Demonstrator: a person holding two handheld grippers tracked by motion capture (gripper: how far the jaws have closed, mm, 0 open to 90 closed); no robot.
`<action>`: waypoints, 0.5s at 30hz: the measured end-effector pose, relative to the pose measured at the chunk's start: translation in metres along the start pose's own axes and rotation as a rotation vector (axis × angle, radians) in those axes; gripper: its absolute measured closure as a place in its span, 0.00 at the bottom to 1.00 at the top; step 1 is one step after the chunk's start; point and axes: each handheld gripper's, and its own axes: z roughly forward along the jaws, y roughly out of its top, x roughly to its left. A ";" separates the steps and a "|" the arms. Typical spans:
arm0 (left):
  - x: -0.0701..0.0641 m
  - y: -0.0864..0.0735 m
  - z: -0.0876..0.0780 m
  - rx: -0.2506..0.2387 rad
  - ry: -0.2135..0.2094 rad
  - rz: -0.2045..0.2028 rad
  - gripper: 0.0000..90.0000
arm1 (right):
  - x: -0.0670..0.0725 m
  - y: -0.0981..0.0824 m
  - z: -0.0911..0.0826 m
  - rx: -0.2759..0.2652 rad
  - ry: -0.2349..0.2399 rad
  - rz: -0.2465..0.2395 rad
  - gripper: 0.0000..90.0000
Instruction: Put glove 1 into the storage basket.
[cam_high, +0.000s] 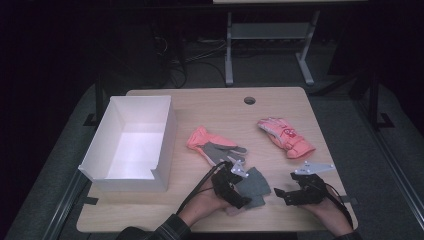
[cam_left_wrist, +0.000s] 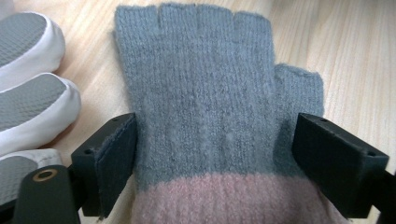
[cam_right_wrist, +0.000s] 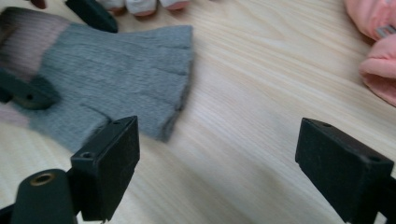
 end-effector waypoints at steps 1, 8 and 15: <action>0.000 0.000 0.000 0.001 -0.002 0.004 0.17 | 0.000 0.000 0.000 0.002 -0.008 0.007 0.15; 0.000 0.000 -0.001 0.008 -0.025 0.007 0.27 | -0.002 0.000 0.000 -0.015 -0.025 0.012 0.15; 0.001 0.002 -0.004 0.020 -0.076 -0.001 0.54 | -0.002 0.000 -0.001 -0.023 -0.032 0.022 0.15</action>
